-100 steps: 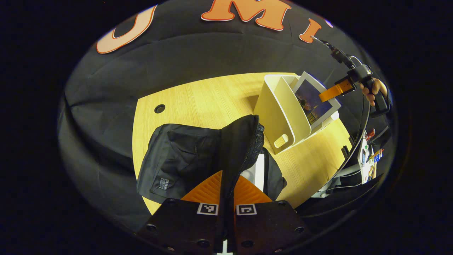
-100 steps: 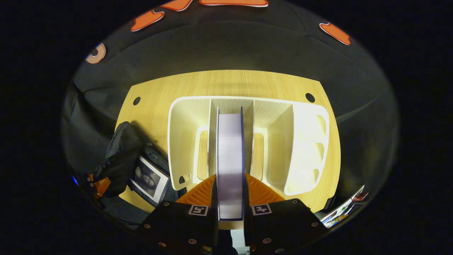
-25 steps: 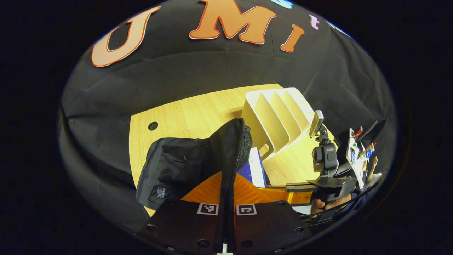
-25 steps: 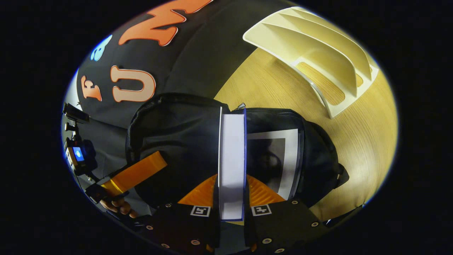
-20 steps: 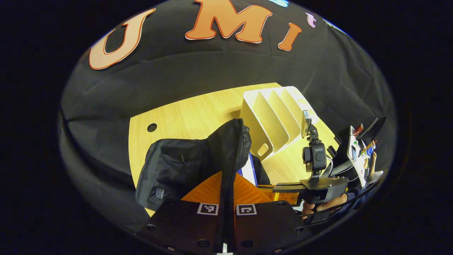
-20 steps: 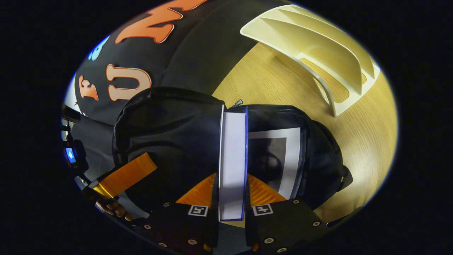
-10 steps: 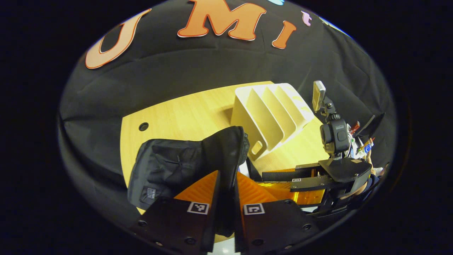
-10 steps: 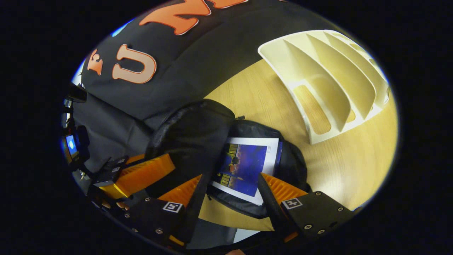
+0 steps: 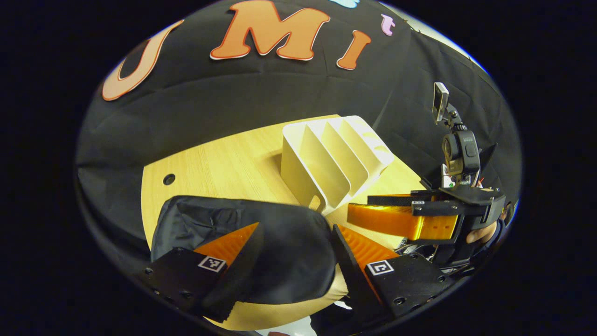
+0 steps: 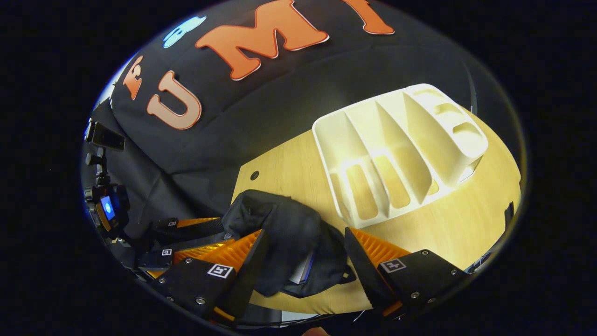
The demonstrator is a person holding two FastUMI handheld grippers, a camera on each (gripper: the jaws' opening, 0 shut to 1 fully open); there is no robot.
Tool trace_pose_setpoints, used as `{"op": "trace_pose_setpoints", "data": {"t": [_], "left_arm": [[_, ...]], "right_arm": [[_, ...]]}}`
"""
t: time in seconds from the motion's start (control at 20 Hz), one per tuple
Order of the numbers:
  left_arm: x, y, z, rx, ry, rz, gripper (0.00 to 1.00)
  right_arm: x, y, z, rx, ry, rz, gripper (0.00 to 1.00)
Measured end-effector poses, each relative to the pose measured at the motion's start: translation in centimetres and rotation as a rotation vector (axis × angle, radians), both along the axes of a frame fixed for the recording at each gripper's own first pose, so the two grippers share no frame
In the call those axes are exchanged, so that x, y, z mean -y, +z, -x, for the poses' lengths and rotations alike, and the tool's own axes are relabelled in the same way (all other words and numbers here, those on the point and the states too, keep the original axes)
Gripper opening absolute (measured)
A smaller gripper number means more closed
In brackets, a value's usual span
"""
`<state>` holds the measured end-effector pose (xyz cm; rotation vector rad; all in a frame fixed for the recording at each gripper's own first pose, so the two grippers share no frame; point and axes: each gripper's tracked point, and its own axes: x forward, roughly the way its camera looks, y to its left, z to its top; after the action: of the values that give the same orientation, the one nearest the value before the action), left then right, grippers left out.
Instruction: Open the schoolbag, grab two books from the bookshelf and put them into the schoolbag.
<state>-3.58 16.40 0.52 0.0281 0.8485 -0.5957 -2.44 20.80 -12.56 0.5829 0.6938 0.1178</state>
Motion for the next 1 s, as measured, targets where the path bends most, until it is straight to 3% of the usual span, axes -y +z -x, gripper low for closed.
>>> {"op": "trace_pose_setpoints", "data": {"t": [0.35,0.55,0.7,0.9,1.0], "left_arm": [[7.1,4.6,-2.2,0.212,0.066,0.085,0.99],[11.2,8.4,-3.2,0.346,0.194,0.130,0.99],[14.3,9.2,-3.0,0.384,0.277,0.222,0.99],[17.0,12.0,-3.4,0.496,0.406,0.210,0.98],[18.0,13.3,-3.2,0.527,0.479,0.259,0.98]], "right_arm": [[8.4,3.9,-0.7,0.160,-0.061,0.169,0.98],[13.3,6.5,-0.8,0.273,-0.042,0.272,0.98],[16.2,8.3,-0.4,0.348,0.000,0.327,0.98],[19.5,9.6,0.3,0.452,0.033,0.395,0.98],[20.5,10.0,0.9,0.478,0.051,0.396,0.98]]}}
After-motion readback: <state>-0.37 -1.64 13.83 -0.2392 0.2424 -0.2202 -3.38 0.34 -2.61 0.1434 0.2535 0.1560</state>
